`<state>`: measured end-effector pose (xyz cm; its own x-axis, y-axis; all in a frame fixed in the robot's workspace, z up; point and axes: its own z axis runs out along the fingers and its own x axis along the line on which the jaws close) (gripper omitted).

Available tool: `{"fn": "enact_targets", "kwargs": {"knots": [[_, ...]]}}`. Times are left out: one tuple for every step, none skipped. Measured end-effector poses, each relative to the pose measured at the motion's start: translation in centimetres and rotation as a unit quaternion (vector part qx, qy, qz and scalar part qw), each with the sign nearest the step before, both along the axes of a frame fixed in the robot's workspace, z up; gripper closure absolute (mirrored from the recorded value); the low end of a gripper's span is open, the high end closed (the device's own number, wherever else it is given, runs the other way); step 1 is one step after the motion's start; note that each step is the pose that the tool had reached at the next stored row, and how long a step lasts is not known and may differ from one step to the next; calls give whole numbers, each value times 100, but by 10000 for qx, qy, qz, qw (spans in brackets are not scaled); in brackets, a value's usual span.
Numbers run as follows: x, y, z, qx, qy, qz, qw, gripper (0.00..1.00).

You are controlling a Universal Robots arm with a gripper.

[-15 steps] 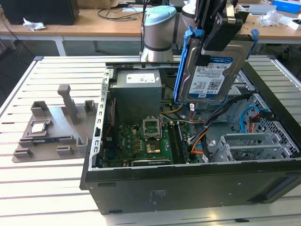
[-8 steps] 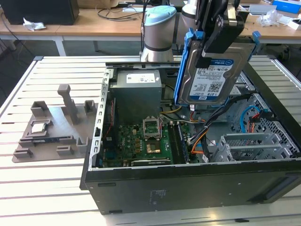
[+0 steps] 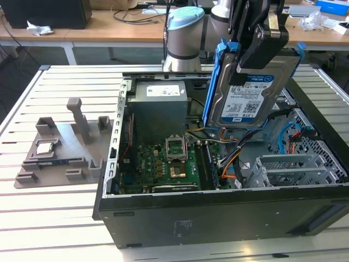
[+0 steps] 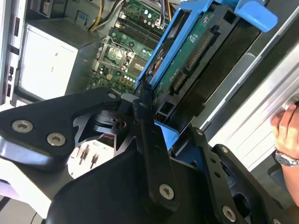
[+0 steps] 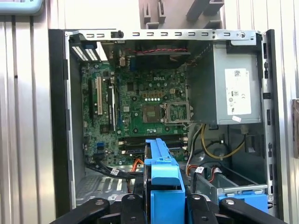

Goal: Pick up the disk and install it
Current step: 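Pick up the disk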

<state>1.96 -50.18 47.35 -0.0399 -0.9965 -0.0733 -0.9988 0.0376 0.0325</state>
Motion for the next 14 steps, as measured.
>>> {"fn": "enact_targets", "kwargs": {"knots": [[0,0,-1,-18,1,26,10000,64],[2,-1,-7,-107,0,102,9999,64],[3,-1,-10,-168,1,151,9997,64],[3,-1,-12,-212,1,184,9996,64],[10,-5,-19,-265,1,246,9993,64],[22,-17,-21,-266,0,271,9993,64],[30,-27,-22,-265,0,277,9993,64],[40,-46,-22,-254,0,279,9993,64],[52,-82,-24,-225,-1,278,9994,64],[63,-119,-26,-199,-2,278,9994,64],[69,-153,-27,-184,-2,279,9994,64],[70,-206,-28,-180,-2,278,9995,64],[70,-243,-30,-178,-2,278,9995,64],[71,-276,-31,-178,-2,278,9995,64]]}}
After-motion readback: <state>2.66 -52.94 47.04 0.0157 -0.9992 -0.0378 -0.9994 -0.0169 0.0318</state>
